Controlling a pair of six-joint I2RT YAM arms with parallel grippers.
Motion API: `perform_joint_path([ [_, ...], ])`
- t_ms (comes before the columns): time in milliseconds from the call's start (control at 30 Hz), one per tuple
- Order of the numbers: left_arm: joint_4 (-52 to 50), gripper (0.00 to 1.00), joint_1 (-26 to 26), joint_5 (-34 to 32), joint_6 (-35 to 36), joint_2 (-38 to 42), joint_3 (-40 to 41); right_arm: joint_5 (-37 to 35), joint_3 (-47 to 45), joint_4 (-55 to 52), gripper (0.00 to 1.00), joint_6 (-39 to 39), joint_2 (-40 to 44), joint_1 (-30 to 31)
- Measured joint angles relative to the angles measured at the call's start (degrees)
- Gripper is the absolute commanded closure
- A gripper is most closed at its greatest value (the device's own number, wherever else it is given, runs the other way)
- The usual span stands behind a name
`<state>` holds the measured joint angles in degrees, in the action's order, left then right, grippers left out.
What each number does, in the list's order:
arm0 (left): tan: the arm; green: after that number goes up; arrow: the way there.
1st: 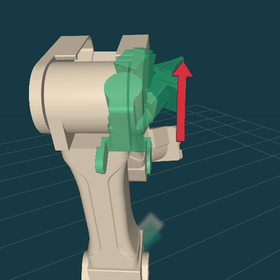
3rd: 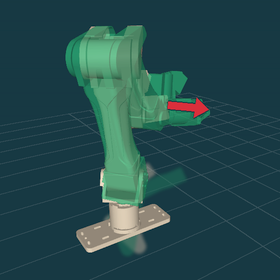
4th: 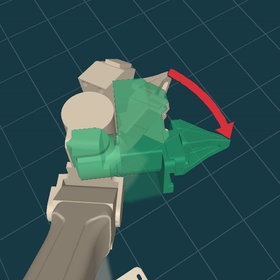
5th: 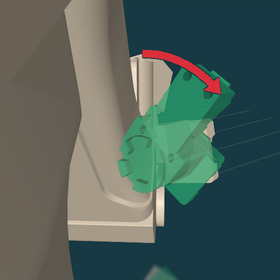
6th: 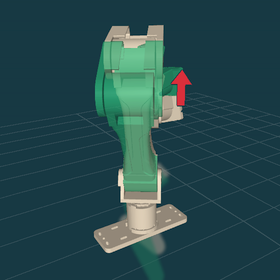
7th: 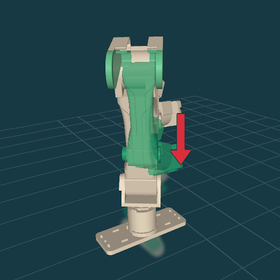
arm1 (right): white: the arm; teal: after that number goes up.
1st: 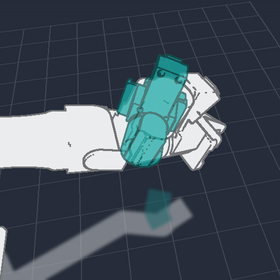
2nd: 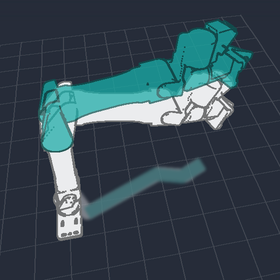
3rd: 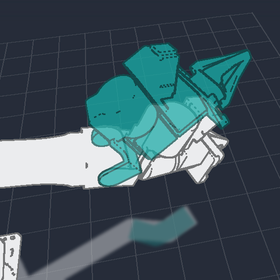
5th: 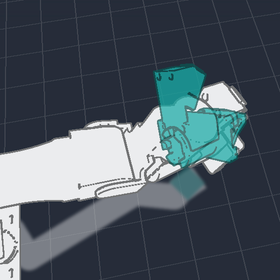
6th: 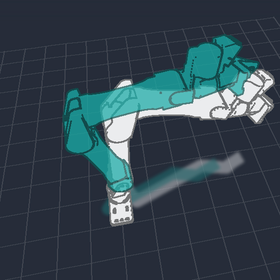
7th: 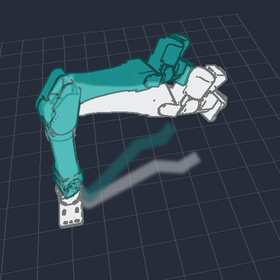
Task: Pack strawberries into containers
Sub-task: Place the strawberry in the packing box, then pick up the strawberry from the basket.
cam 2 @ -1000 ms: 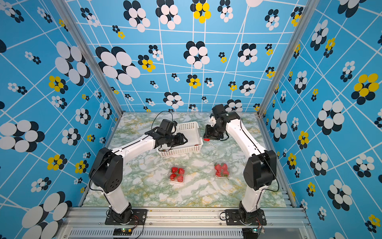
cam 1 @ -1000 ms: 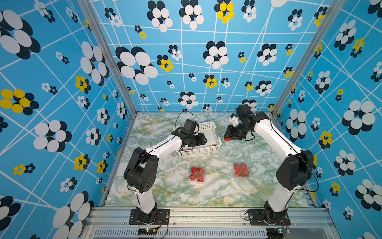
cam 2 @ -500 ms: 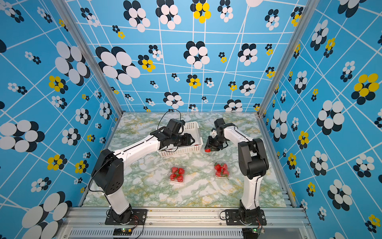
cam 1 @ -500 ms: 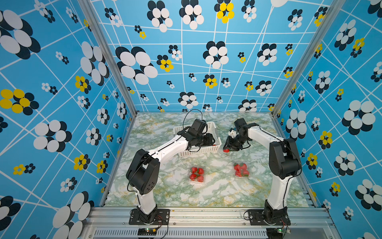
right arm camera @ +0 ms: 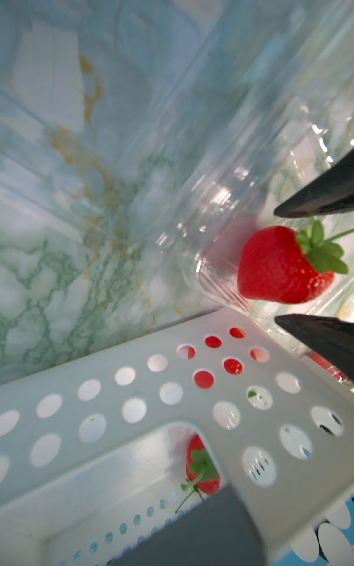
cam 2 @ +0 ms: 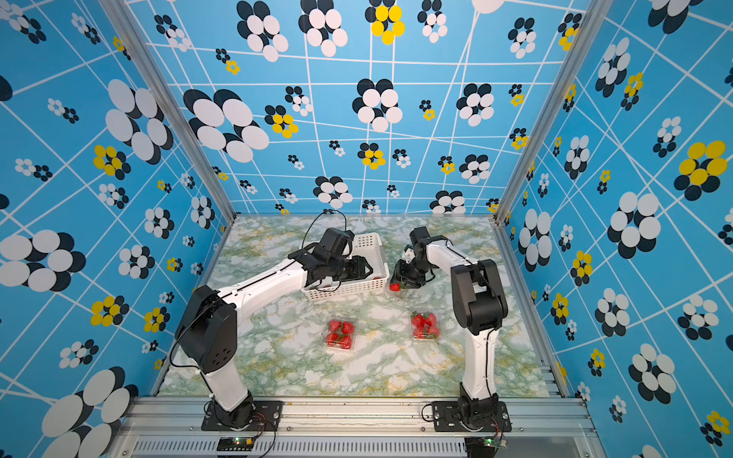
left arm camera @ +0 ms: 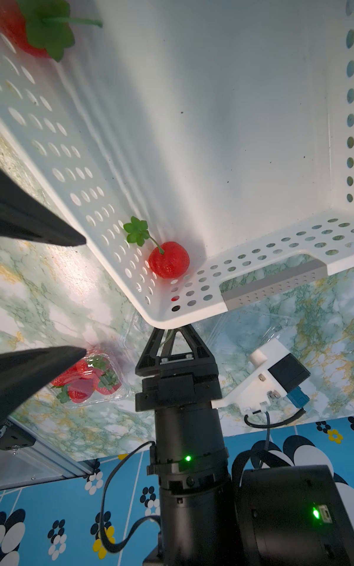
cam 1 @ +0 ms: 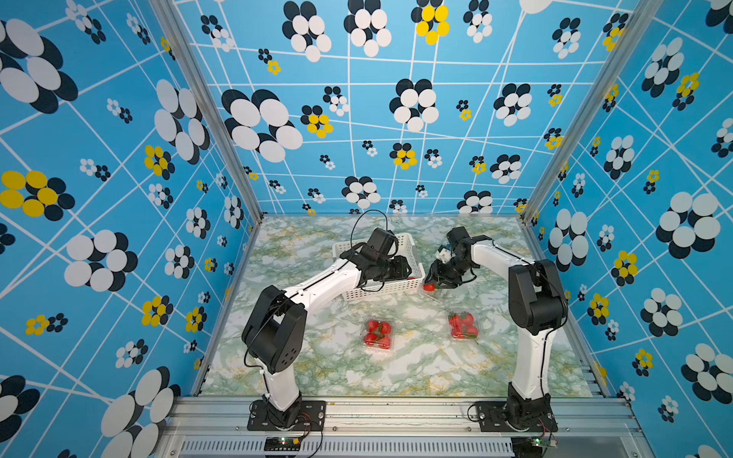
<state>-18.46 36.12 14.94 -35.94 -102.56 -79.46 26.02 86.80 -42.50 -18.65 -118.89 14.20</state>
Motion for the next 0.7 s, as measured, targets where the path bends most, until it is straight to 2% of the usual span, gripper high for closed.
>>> perform_joint_path([
  [300, 0.24, 0.46, -0.09, -0.33, -0.02, 0.11, 1.16, -3.89, 0.26, -1.86, 0.44, 0.87, 1.22, 0.0],
  [567, 0.2, 0.46, -1.55, -1.29, 0.0, 2.49, 4.37, -10.58, 0.57, -7.52, 0.46, 2.38, 14.8, -0.07],
  [700, 0.2, 0.46, -2.71, -1.51, 0.0, 4.48, 6.29, -11.15, 3.28, -9.29, 0.48, 2.84, 17.4, 1.36],
])
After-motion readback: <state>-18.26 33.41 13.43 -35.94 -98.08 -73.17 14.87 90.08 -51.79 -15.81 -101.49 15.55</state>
